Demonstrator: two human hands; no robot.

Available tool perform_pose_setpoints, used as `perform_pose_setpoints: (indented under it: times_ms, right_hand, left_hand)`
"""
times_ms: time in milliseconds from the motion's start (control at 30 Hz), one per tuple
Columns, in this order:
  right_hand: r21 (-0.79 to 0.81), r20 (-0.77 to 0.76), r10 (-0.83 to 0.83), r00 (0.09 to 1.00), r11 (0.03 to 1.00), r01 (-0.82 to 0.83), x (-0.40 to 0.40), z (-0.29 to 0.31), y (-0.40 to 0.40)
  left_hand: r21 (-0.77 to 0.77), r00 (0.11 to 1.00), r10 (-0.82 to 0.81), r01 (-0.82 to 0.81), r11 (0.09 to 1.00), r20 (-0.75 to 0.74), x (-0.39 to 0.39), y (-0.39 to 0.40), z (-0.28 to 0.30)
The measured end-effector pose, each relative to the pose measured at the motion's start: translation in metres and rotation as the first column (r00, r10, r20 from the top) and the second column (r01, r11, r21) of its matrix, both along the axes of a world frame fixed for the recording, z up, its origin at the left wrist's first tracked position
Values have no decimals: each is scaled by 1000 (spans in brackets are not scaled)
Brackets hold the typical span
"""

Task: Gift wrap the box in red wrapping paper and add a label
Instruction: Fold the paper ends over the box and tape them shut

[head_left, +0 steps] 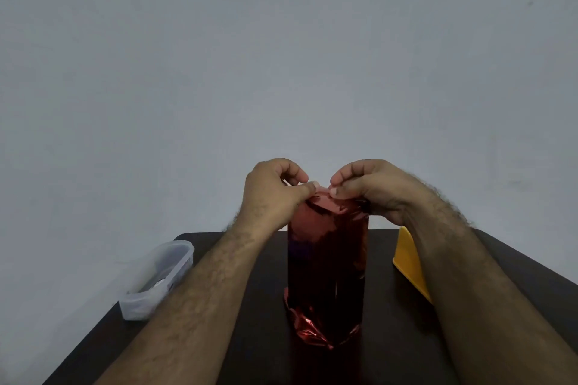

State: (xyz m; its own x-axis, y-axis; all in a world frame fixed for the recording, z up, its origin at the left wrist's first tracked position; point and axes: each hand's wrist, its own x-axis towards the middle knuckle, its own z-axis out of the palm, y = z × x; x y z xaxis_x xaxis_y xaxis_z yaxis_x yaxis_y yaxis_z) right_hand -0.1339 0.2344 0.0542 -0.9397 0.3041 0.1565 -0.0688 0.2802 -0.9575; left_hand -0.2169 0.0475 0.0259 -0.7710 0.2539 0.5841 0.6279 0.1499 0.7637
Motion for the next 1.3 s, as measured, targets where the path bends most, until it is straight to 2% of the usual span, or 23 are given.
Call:
perform_pose_setpoints:
  times_ms: [67, 167, 267, 400, 567, 733, 867, 1133, 1300]
  right_hand:
    - [57, 3, -45, 999, 997, 45, 2, 1, -4]
    - [95, -16, -131, 991, 987, 132, 6, 2, -11]
    - [49, -20, -171, 985, 984, 172, 9, 0, -13]
    - [-26, 10, -181, 983, 983, 181, 13, 0, -16]
    - [-93, 56, -187, 981, 977, 192, 20, 7, -11]
    - [-54, 111, -163, 980, 984, 169, 26, 13, -10]
    - [-64, 133, -127, 983, 989, 136, 30, 15, -13]
    - [-144, 135, -182, 974, 969, 202, 28, 11, -14]
    - [-223, 120, -201, 972, 949, 224, 27, 7, -14]
  left_hand:
    - [-81, 993, 25, -34, 996, -114, 4, 0, 2]
    - [-231, 992, -68, 42, 972, -108, 10, -5, 9]
    - [-405, 979, -156, 93, 910, -128, 15, -10, 16]
    - [-480, 974, -196, 117, 869, -118, 15, -16, 22]
    - [-391, 958, -286, 266, 881, 7, 12, -18, 19]
    - [-269, 903, -411, 429, 863, 121, 11, -16, 12]
    - [-253, 902, -410, 431, 866, 132, 9, -14, 11]
    - [-152, 900, -406, 429, 891, 160, 8, -4, 8]
    - [-29, 892, -412, 424, 905, 187, 10, 3, 2]
